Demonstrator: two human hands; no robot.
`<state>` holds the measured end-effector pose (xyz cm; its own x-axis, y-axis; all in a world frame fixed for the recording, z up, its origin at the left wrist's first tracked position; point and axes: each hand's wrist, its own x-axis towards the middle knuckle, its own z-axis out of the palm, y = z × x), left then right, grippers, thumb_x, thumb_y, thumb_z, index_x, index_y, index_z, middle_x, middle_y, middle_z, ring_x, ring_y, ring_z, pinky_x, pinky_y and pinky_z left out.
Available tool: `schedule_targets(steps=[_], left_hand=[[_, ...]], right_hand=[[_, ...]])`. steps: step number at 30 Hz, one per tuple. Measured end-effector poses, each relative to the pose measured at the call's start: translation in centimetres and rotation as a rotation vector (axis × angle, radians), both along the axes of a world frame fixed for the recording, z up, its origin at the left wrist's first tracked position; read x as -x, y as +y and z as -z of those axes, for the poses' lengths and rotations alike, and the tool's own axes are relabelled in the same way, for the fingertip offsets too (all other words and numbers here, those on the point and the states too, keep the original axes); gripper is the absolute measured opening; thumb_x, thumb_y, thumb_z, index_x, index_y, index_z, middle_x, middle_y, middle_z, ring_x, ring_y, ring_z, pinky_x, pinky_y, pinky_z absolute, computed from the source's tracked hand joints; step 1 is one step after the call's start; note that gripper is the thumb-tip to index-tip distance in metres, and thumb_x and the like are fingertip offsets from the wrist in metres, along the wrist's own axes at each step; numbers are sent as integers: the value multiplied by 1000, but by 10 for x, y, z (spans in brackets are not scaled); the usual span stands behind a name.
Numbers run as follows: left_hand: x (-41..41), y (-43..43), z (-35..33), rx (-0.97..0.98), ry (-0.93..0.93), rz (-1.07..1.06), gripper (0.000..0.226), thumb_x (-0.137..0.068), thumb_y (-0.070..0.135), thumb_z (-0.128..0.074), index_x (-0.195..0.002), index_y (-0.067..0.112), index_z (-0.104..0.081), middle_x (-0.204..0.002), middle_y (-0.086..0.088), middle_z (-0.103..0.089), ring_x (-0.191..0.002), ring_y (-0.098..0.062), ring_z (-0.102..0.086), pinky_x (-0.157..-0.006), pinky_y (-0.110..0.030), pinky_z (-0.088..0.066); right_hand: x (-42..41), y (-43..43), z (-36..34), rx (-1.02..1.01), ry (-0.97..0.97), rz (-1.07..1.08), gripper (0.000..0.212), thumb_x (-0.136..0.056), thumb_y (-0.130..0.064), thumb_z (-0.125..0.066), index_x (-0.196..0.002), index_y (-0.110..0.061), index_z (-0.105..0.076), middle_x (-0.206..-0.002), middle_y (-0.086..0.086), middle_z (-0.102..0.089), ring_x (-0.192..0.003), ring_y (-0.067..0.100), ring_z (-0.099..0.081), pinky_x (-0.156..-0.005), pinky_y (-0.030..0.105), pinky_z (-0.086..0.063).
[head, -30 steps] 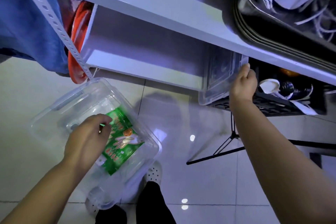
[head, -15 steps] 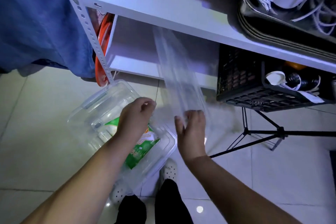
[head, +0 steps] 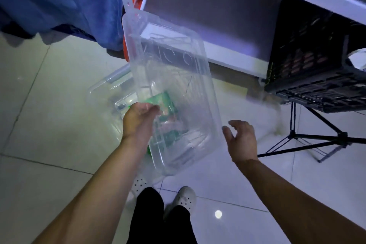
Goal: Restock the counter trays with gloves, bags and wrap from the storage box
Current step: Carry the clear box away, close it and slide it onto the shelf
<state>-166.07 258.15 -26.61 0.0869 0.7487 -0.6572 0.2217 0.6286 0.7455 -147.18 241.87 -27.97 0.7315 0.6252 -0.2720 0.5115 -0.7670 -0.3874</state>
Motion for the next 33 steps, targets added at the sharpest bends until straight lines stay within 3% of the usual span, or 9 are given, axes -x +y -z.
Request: schedule_targets(steps=[3, 6, 9, 12, 17, 21, 27, 31, 33], left_hand=[[33, -7, 22, 9, -48, -15, 7, -80, 10, -65, -86, 12, -64, -67, 6, -71, -35, -6, -37, -36, -12, -31], [64, -19, 42, 21, -123, -35, 7, -81, 14, -64, -78, 20, -62, -80, -3, -76, -38, -8, -36, -38, -16, -31], [96, -30, 64, 61, -69, -36, 14, -84, 14, -61, -74, 25, -62, -85, -8, -75, -43, -9, -38, -43, -23, -32], [122, -36, 89, 85, 56, -42, 5, -83, 14, -63, -81, 19, -62, -63, -3, -63, -45, -10, -41, -41, -20, -34], [143, -47, 130, 125, 207, -15, 19, -87, 22, -63, -74, 14, -52, -78, -7, -53, -66, -20, -55, -69, -40, -55], [143, -42, 157, 143, 332, -10, 32, -84, 25, -67, -110, 8, -57, -78, 1, -55, -78, -32, -66, -82, -39, -52], [141, -37, 186, 126, 508, 133, 42, -85, 30, -62, -118, 4, -56, -105, -17, -64, -95, -35, -64, -93, -45, -48], [140, -42, 199, 148, 449, 90, 28, -83, 26, -65, -99, 4, -59, -90, -20, -66, -88, -39, -65, -89, -50, -51], [139, -46, 202, 157, 398, 21, 17, -82, 22, -67, -85, 9, -57, -79, -16, -63, -79, -36, -65, -85, -54, -52]], right_hand=[[-16, -11, 35, 240, 200, 157, 52, -94, -34, -50, -134, -3, -42, -136, 20, -49, -124, 36, -45, -104, 45, -38], [-9, -8, 58, 243, 412, 280, 52, -95, -36, -46, -135, -5, -37, -133, 21, -48, -115, 39, -50, -93, 53, -47], [1, -1, 76, 221, 439, 309, 44, -92, -22, -53, -131, -3, -43, -124, 23, -54, -94, 32, -53, -76, 38, -48], [9, 4, 92, 180, 463, 264, 37, -91, -12, -53, -127, -9, -49, -118, 18, -57, -87, 26, -50, -72, 33, -40], [21, 25, 117, 126, 291, 190, 34, -89, -10, -53, -123, -12, -54, -119, 17, -57, -92, 30, -56, -83, 30, -41], [25, 30, 134, 177, 128, 51, 38, -90, -13, -54, -128, -13, -52, -118, 20, -57, -108, 36, -53, -92, 41, -44], [24, 31, 152, 244, 70, 13, 41, -90, -17, -55, -130, -14, -49, -119, 24, -52, -108, 42, -51, -91, 49, -47], [23, 25, 164, 202, 34, 37, 42, -91, -22, -55, -132, -14, -48, -117, 25, -53, -106, 43, -52, -90, 49, -47], [26, 22, 170, 166, 99, 179, 49, -91, -28, -56, -134, -11, -42, -124, 23, -52, -110, 41, -53, -94, 47, -44]])
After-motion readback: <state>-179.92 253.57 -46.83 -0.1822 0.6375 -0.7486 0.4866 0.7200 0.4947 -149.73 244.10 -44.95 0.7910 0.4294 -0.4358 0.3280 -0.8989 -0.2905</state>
